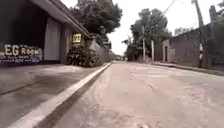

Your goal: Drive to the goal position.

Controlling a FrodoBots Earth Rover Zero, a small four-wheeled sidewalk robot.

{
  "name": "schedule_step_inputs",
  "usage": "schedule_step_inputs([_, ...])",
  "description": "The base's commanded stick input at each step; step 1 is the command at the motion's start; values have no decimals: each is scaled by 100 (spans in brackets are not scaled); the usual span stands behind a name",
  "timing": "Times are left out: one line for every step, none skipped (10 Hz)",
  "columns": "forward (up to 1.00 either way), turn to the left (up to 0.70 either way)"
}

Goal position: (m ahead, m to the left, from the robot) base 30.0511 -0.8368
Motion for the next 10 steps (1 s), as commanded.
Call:
schedule_step_inputs([70,0])
schedule_step_inputs([70,0])
schedule_step_inputs([70,0])
schedule_step_inputs([70,0])
schedule_step_inputs([70,0])
schedule_step_inputs([70,0])
schedule_step_inputs([70,0])
schedule_step_inputs([70,0])
schedule_step_inputs([70,0])
schedule_step_inputs([70,0])
